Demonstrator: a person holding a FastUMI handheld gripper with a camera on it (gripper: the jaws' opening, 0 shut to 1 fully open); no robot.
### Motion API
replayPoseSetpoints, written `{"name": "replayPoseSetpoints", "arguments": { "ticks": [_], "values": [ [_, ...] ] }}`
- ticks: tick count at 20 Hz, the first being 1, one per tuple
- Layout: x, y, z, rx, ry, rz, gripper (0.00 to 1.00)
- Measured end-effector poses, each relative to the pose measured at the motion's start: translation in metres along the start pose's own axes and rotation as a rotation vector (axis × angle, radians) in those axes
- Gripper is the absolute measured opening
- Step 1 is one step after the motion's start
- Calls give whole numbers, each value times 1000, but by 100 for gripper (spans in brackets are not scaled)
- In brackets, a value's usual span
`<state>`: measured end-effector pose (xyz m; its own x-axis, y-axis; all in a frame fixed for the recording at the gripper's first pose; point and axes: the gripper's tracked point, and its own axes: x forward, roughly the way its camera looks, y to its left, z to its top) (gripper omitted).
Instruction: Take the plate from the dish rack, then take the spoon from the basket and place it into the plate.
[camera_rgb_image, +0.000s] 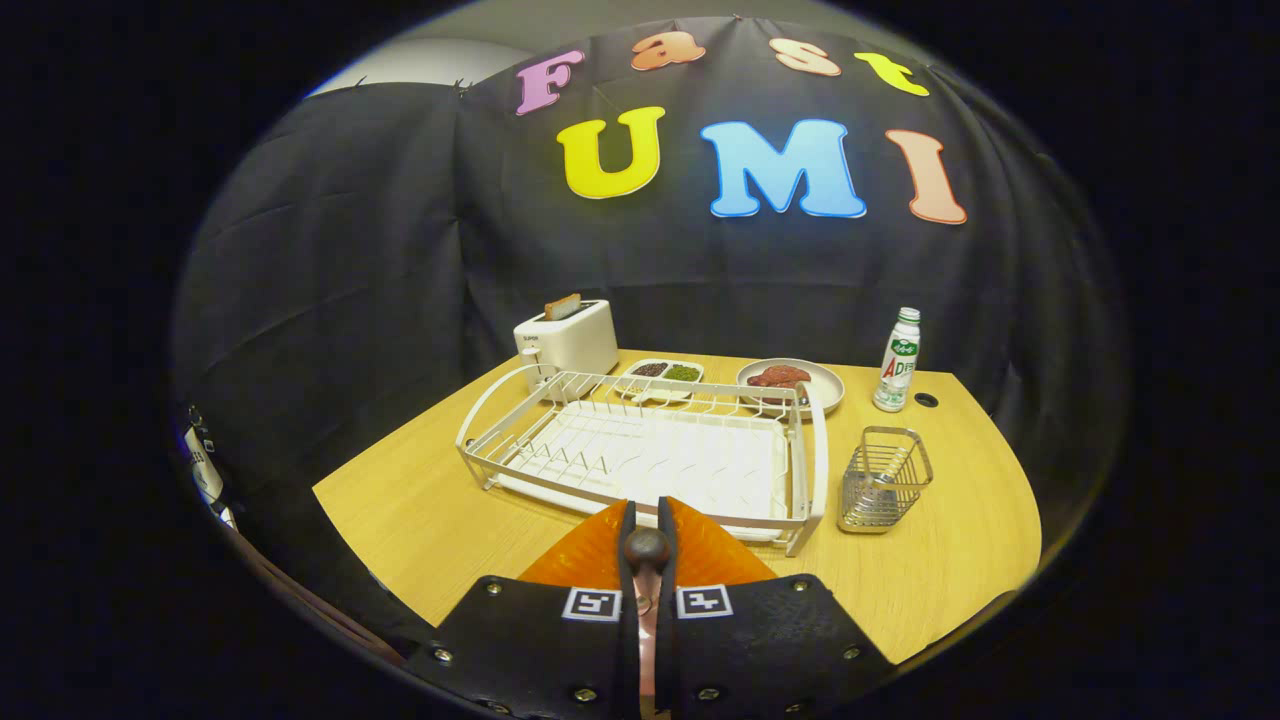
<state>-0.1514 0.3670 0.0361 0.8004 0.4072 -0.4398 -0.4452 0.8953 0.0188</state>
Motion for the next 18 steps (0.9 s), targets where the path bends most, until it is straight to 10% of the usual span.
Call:
{"name": "replayPoseSetpoints", "arguments": {
  "ticks": [18],
  "values": [
    [14, -15, -33, -19, 80, 34, 20]
  ]
}}
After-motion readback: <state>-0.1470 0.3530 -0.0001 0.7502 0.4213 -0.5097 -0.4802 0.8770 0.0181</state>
